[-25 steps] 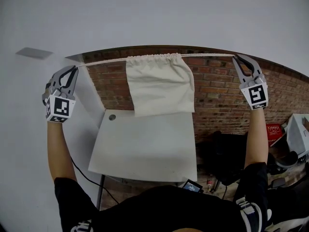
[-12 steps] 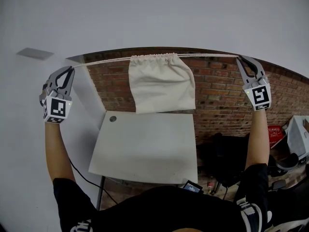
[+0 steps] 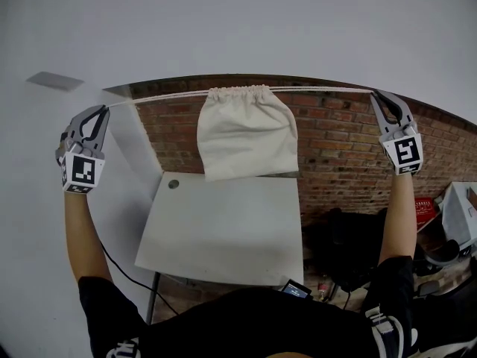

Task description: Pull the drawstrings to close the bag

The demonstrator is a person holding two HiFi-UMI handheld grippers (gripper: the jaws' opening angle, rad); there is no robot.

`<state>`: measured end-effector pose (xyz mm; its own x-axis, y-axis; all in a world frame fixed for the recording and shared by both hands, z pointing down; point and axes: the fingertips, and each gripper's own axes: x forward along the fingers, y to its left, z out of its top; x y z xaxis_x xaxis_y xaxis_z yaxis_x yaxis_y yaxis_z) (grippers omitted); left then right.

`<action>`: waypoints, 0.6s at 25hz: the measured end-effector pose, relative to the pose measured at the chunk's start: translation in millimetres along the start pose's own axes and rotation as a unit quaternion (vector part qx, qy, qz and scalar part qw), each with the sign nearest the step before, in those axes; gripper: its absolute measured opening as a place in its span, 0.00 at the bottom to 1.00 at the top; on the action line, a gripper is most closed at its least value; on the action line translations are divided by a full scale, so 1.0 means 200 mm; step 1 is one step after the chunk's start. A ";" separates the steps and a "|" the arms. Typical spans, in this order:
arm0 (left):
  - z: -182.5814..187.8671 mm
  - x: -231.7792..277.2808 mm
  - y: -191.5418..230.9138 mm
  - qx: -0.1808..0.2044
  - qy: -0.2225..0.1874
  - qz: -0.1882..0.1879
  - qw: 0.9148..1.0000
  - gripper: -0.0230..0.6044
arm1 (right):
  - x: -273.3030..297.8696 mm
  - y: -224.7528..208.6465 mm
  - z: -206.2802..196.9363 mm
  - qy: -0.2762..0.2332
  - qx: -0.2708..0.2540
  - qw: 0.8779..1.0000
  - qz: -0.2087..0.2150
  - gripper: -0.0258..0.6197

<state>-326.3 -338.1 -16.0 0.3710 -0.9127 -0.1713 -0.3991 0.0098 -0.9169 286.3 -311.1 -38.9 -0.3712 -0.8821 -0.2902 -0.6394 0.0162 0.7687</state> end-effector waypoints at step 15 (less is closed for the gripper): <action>-0.05 -0.07 0.05 -0.024 -0.007 0.005 1.000 0.09 | -0.06 -0.05 -0.06 0.009 0.015 1.000 -0.007 0.10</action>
<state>-344.2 -330.0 -19.7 0.3791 -0.9067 -0.1850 -0.4414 -0.0015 -0.8973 305.2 -305.3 -36.5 -0.3500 -0.8904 -0.2911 -0.6643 0.0168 0.7473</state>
